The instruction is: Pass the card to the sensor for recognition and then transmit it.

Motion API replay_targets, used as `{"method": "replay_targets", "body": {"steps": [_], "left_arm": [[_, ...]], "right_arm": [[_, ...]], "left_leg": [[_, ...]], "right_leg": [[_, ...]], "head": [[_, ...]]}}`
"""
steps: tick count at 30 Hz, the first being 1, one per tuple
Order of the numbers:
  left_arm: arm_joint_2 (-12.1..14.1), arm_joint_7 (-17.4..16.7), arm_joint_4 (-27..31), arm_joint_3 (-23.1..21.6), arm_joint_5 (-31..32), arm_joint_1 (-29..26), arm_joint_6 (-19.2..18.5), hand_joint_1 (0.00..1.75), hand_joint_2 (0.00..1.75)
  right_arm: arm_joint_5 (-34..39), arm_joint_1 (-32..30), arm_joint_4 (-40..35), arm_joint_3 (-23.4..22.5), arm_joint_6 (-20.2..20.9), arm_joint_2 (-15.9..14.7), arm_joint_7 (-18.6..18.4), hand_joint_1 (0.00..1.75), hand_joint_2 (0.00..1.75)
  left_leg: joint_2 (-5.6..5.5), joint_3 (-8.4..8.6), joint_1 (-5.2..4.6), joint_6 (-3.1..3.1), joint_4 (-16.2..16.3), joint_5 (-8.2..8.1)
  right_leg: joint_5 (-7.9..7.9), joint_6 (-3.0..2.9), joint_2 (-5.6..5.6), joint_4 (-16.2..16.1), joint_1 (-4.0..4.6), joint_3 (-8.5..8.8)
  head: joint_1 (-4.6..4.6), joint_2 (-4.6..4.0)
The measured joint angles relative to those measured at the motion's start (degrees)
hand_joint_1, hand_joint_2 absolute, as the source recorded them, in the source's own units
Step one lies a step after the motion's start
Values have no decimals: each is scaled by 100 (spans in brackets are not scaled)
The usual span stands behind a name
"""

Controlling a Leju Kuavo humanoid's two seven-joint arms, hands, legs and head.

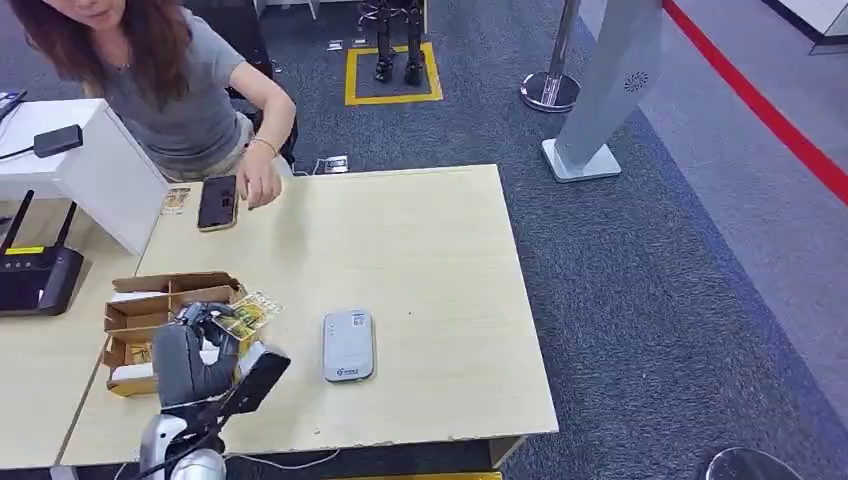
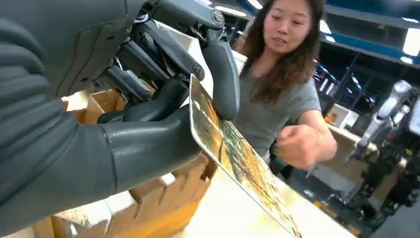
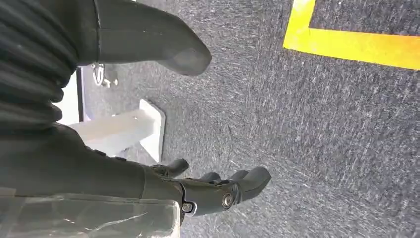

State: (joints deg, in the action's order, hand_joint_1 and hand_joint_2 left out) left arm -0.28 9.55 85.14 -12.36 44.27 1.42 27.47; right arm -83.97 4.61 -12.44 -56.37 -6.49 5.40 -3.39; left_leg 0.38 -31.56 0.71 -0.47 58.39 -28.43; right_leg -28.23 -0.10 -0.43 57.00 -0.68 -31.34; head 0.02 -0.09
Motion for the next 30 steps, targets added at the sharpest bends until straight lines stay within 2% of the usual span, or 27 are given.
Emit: {"method": "replay_targets", "body": {"steps": [7,14,26,30], "left_arm": [[-20,-465,-867,-451,739,184,64,175,175],[-90,-582,-1614,-602,886,207,37,175,175],[-153,-577,-2003,-615,851,210,18,175,175],[-171,-492,-2038,-615,842,209,131,175,175]], "right_arm": [[-2,41,0,63,28,0,-61,0,175],[0,41,0,74,57,0,-66,0,175],[0,61,-2,92,59,0,-66,0,175],[2,68,-2,94,57,0,-66,0,175]], "left_leg": [[0,0,-1,0,1,0],[1,-2,0,0,1,0],[0,-1,-1,0,1,0],[0,-1,-1,0,1,0]], "right_leg": [[1,0,1,0,-1,0],[1,0,2,0,-1,-1],[1,0,1,0,-1,0],[1,0,1,0,-1,0]], "head": [[-2,0],[0,0],[0,0],[0,0]]}}
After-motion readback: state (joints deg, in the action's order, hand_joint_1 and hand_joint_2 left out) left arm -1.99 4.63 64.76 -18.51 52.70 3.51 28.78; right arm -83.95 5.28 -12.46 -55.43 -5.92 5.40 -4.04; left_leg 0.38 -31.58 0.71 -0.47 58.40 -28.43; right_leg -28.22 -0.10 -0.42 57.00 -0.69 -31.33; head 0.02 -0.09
